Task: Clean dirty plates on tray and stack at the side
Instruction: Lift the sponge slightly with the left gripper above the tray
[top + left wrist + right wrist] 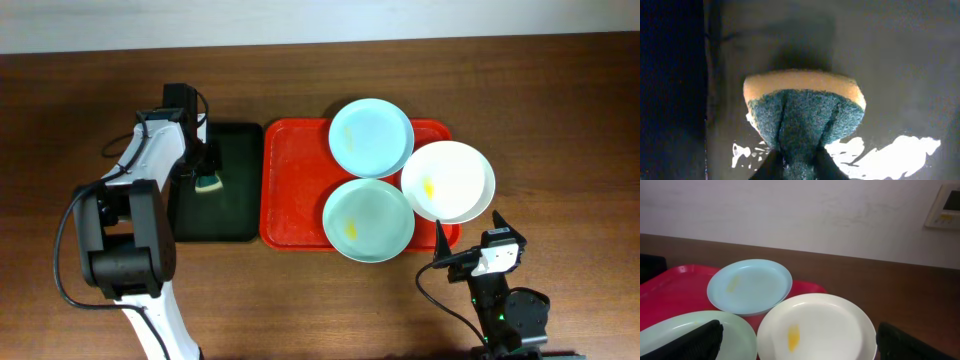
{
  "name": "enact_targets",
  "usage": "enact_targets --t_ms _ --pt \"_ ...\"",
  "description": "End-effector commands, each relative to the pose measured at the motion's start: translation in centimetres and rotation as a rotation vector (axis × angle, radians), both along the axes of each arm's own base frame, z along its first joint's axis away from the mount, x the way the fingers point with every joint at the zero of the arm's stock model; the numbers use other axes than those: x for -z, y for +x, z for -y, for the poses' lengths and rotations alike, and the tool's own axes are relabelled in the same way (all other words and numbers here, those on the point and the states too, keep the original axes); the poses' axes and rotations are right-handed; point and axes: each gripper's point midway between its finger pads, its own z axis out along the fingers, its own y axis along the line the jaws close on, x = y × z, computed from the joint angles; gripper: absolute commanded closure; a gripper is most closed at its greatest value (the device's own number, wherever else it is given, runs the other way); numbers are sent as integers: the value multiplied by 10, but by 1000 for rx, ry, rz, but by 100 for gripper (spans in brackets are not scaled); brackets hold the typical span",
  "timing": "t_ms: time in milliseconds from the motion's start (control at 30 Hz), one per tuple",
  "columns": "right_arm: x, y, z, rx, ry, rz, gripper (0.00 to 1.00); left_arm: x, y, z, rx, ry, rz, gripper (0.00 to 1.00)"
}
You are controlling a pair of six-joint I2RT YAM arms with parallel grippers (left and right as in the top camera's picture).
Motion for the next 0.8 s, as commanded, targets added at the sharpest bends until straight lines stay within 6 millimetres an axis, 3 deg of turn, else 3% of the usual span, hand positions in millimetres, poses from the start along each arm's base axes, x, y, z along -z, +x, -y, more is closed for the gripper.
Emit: enact_targets --t_ms 0,100,367,600,767 --pt "2 0 -3 -15 -6 -3 2 7 -2 -1 -7 -5 -18 91" --pt "2 0 -3 -15 -6 -3 2 7 -2 -1 -6 -5 -18 100" --pt "2 0 -3 -15 -6 -3 2 2 -1 7 18 -52 -13 100" --pt "2 0 -3 -15 -6 -3 2 -49 -9 23 39 -139 40 100" --pt "2 0 -3 -15 -6 -3 2 -72 -16 26 44 -153 60 100"
